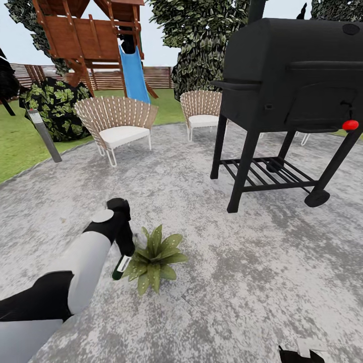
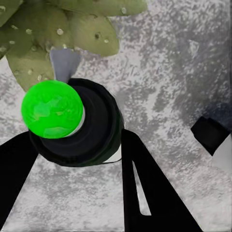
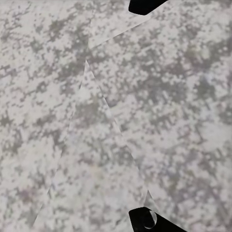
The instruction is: Pick up the pesticide atomizer in the garden and spray insectifuge to fully cover both potted plants in the garden.
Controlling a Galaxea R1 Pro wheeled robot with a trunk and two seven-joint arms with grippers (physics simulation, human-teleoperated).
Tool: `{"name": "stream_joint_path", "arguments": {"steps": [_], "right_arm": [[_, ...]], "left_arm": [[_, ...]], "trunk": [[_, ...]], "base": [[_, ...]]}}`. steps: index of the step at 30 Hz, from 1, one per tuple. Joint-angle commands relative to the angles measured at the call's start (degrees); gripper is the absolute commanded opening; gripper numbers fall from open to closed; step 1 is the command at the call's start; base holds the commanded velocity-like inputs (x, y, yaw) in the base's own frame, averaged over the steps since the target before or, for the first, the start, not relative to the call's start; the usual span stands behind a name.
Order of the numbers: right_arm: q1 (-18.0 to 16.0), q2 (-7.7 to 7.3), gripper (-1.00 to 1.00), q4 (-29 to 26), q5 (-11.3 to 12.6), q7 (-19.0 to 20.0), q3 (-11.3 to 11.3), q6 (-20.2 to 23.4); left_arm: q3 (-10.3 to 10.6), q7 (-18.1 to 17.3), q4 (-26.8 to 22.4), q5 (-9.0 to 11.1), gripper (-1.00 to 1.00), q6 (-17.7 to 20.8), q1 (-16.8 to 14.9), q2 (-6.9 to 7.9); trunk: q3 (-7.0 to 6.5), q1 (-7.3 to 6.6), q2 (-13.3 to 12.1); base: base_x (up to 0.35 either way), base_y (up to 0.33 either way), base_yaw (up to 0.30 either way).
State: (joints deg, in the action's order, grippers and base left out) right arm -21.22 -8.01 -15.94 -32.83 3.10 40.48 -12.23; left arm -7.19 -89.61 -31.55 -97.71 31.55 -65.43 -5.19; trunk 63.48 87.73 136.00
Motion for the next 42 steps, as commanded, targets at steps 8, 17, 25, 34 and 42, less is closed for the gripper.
{"name": "stream_joint_path", "arguments": {"steps": [8, 17, 25, 34, 42], "right_arm": [[-0.05, 0.01, 1.00, -0.05, -0.31, 0.28, 0.48, -0.25], [-0.05, 0.01, 1.00, -0.06, -0.31, 0.26, 0.52, -0.30], [-0.05, -0.07, 1.00, -0.10, -0.28, 0.24, 0.53, -0.37], [-0.05, -0.32, 1.00, -0.15, -0.28, 0.24, 0.55, -0.43], [-0.05, -0.37, 1.00, -0.15, -0.23, 0.24, 0.57, -0.36]], "left_arm": [[4.86, -0.39, 1.21, -0.77, -1.00, 1.07, -1.75, -4.81], [4.98, -0.39, 2.57, -0.63, -1.00, 0.87, -3.60, -4.81], [5.01, -0.39, 3.15, -0.62, -1.00, 0.67, -3.43, -4.54], [5.04, -0.39, 3.16, -0.64, -1.00, 0.69, -3.49, -4.61], [5.00, -0.39, 3.16, -0.71, -1.00, 0.76, -3.33, -4.69]], "trunk": [[0.05, -0.01, 0.02], [0.05, -0.01, 0.02], [0.05, -0.01, 0.02], [0.05, -0.01, 0.02], [0.05, -0.01, 0.02]], "base": [[0.000, 0.000, 0.000], [0.000, 0.000, -0.157], [-0.057, 0.000, -0.160], [-0.192, 0.000, -0.005], [-0.006, 0.067, 0.000]]}}
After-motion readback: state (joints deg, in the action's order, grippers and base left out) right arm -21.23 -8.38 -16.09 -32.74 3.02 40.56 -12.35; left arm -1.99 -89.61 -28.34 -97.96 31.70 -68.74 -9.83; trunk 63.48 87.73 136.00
